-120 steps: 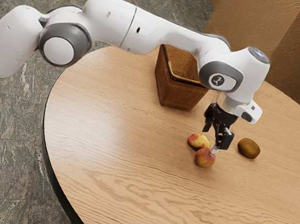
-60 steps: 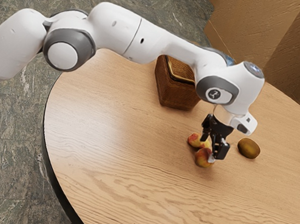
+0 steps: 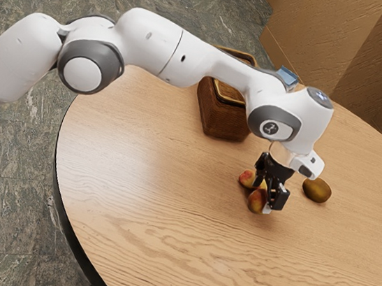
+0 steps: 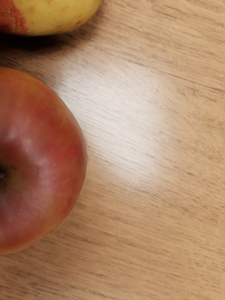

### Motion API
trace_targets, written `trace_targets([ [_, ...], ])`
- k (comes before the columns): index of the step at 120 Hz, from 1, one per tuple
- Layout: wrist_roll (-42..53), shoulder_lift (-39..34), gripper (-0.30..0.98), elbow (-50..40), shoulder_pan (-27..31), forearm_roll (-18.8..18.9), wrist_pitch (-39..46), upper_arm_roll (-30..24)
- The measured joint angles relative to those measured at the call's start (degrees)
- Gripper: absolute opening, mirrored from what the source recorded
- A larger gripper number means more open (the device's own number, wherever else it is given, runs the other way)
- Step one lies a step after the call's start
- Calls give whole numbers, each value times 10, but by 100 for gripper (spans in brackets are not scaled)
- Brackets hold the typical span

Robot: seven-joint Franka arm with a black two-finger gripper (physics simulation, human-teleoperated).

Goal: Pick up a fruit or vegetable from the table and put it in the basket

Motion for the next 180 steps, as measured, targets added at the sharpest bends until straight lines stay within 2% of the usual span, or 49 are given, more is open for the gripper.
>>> trace_targets([
  [25, 2, 2, 68, -6, 0, -3, 6, 4],
  [46, 4, 4, 41, -6, 0, -8, 8, 5],
  [71, 3, 1, 36, -2, -8, -11, 4, 5],
  [84, 0, -48, 30, 12, -24, -18, -12, 5],
  [89, -3, -83, 33, 15, -27, -19, -24, 5],
  [98, -8, -120, 33, 74, -25, -21, -64, 11],
  [104, -12, -147, 34, 113, 18, -22, -95, 2],
  [117, -17, -170, 36, 187, 262, -22, -154, -112],
  [121, -18, -172, 37, 199, 311, -21, -168, -126],
  [126, -20, -173, 35, 207, 346, -15, -181, -133],
  [135, -23, -177, 35, 211, 364, 6, -196, -120],
  [152, -28, -174, 35, 211, 364, 55, -183, -107],
  [177, -33, -162, 35, 179, 363, 76, -113, -102],
  [180, -34, -163, 40, 177, 363, 76, -106, -102],
])
